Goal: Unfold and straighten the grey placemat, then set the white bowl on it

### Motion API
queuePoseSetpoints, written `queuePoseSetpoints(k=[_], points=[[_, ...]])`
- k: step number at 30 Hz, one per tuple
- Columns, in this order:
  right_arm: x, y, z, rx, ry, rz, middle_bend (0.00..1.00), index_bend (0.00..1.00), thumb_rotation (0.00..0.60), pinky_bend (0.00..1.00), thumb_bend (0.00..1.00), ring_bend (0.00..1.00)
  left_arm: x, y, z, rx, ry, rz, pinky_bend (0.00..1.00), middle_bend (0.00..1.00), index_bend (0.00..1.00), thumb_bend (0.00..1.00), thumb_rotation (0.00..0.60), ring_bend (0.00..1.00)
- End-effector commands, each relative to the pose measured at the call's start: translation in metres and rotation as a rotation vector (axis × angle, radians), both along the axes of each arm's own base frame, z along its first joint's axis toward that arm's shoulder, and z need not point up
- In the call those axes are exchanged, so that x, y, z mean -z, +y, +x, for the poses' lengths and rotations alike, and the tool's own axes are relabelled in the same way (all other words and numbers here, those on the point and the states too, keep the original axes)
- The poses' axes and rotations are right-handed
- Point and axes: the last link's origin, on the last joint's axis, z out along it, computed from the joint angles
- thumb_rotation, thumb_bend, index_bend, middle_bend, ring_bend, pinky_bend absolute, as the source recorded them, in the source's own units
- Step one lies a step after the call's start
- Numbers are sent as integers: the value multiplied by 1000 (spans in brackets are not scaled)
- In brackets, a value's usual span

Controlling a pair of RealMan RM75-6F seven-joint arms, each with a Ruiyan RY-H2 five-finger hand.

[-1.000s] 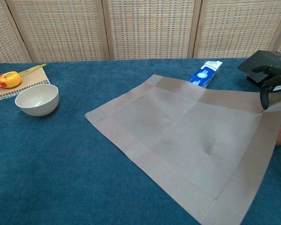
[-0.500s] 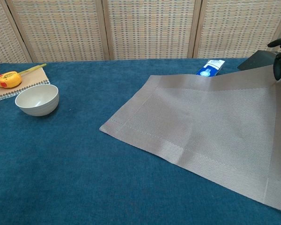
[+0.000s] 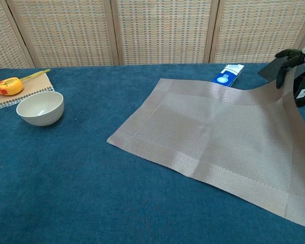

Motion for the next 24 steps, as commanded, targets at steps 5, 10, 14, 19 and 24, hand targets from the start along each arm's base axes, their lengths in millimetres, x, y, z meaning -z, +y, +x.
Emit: queuePoseSetpoints(k=[5,10,14,19,24], points=[[-31,10,-12,33,-108,-69,0,54,600,0,298,0,0,0,0,4,-3,2,0,0,75,185,600,0],[-50,27,-20,33,-156,-113,0,56,600,0,273,0,0,-1,2,12,-5,2,0,0,73,185,600,0],[-58,58,-30,54,-253,-62,0,64,600,0,226,0,0,-1,3,18,-3,2,0,0,73,185,600,0],[-65,88,-46,27,-252,-43,0,30,600,0,135,0,-3,-1,5,21,-34,2,0,0,71,185,600,0],[-66,115,-66,7,-146,-69,0,22,600,0,120,0,-3,1,8,28,-38,-8,0,0,71,184,600,0]])
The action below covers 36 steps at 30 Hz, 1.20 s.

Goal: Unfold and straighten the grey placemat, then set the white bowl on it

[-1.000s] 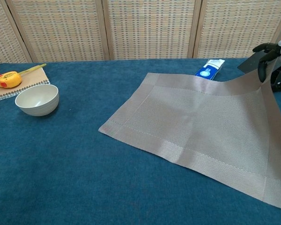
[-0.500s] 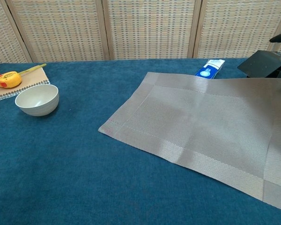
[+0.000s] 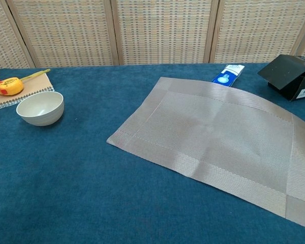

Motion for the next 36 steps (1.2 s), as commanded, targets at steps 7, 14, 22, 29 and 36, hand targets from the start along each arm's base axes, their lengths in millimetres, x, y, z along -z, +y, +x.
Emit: queuePoseSetpoints(k=[7,14,22,29,36], points=[[-5,40,-32,14,73,-45,0,33,600,0,112,0,3,16,15,44,2,-37,0,0,90,185,600,0],[-7,40,-33,-18,43,-33,0,61,600,0,111,0,17,59,47,132,111,-73,0,0,92,187,600,0],[-12,40,-33,-31,8,-38,0,94,600,0,111,0,52,98,85,209,161,-118,0,0,75,183,600,0],[-14,39,-36,-26,-10,-32,0,98,600,0,111,0,89,129,119,249,220,-165,0,0,76,182,600,0],[-15,37,-37,-27,-19,-24,0,113,600,0,105,0,127,147,147,273,231,-258,0,0,77,153,600,0]])
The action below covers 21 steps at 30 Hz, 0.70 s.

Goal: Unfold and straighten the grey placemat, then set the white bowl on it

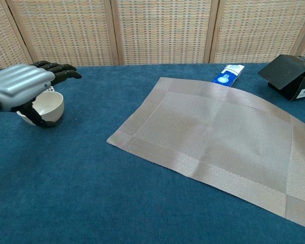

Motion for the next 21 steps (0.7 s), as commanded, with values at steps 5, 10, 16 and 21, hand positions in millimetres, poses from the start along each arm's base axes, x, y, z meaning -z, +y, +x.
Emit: queuePoseSetpoints(k=[5,10,16,21], points=[[-6,-3,-3,0,-28,-12,0,114,600,0,104,0,39,14,28,12,7,-79,0,0,59,92,600,0],[-12,-4,-3,-4,-45,-34,0,121,600,0,104,0,58,20,42,22,5,-94,0,0,48,29,600,0],[-13,-4,-3,-10,-56,-42,0,126,600,0,104,0,75,25,50,30,30,-95,0,0,49,29,600,0],[-13,-5,-3,-12,-61,-43,0,126,600,0,104,0,86,26,55,38,47,-99,0,0,52,30,600,0]])
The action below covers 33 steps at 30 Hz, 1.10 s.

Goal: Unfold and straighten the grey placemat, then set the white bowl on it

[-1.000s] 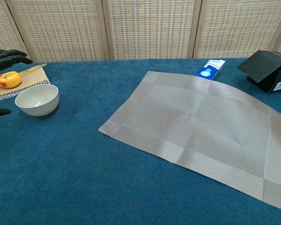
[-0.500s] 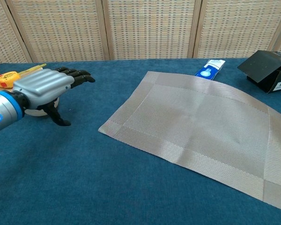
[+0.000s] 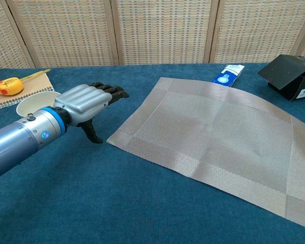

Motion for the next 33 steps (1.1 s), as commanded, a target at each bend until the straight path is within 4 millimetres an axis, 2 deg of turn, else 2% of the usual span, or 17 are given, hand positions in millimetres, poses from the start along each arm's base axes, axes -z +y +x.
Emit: queuePoseSetpoints(k=[1,9,11,19,22,29,33], points=[[0,0,0,1,-3,-2,0,126,600,0,104,0,7,1,4,7,12,-2,0,0,52,31,600,0],[-2,-1,-1,4,-17,-13,0,129,600,0,104,0,20,-1,6,17,44,-14,0,0,60,34,600,0],[-2,-1,-1,3,-20,-13,0,130,600,0,103,0,22,-1,6,22,52,-12,0,0,68,62,600,0],[0,0,1,-6,-16,-6,0,130,600,0,98,0,24,-2,11,66,53,27,0,0,119,422,600,0],[0,0,2,-8,-16,-3,0,130,600,0,97,0,24,-3,14,73,33,39,0,0,135,488,600,0],[1,1,4,-12,-14,0,0,132,600,0,96,0,26,-3,15,82,31,41,0,0,157,493,600,0],[2,1,4,-12,-14,6,0,134,600,0,96,0,29,-2,15,81,42,40,0,0,220,492,600,0]])
